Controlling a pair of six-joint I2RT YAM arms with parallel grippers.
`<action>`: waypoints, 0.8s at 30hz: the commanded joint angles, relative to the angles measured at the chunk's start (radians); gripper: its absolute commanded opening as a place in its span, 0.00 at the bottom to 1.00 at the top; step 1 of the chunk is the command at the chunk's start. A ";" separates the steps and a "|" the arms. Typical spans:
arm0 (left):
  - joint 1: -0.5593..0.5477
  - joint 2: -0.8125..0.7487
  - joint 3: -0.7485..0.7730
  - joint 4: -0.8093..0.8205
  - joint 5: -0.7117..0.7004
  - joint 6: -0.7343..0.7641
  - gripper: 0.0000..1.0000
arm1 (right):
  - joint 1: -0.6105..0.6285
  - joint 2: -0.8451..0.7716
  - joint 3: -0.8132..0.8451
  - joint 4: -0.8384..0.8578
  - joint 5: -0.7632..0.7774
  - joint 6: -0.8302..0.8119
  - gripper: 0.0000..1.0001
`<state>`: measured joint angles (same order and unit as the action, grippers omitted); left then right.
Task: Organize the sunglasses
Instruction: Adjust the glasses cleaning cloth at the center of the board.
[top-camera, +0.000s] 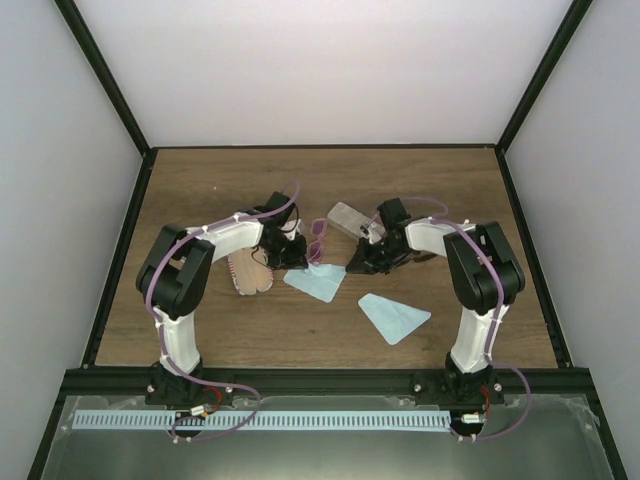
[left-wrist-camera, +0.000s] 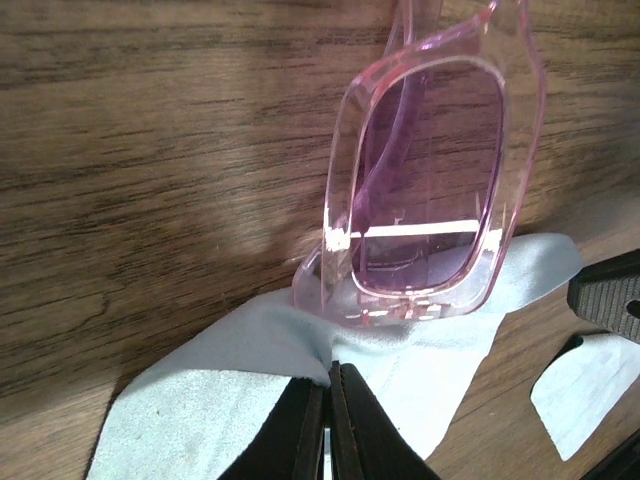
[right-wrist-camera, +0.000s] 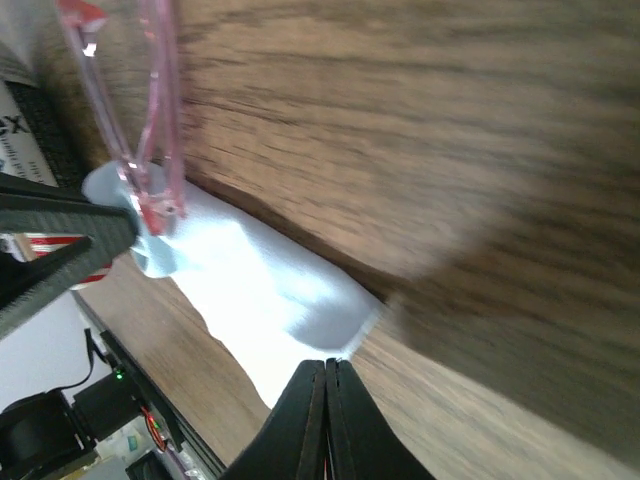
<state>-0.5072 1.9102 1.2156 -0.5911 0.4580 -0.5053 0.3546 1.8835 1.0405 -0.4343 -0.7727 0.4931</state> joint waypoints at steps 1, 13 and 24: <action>0.007 0.001 -0.003 0.025 0.021 -0.014 0.04 | -0.029 -0.030 0.026 -0.241 0.152 0.052 0.01; 0.007 0.016 0.029 0.022 0.017 -0.023 0.04 | -0.030 -0.064 -0.001 -0.212 0.051 0.098 0.44; 0.006 0.015 0.027 0.033 0.011 -0.040 0.04 | -0.030 -0.105 -0.035 -0.075 -0.057 0.392 0.60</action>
<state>-0.5037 1.9121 1.2228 -0.5762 0.4576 -0.5270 0.3325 1.7844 0.9932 -0.4950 -0.7975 0.7895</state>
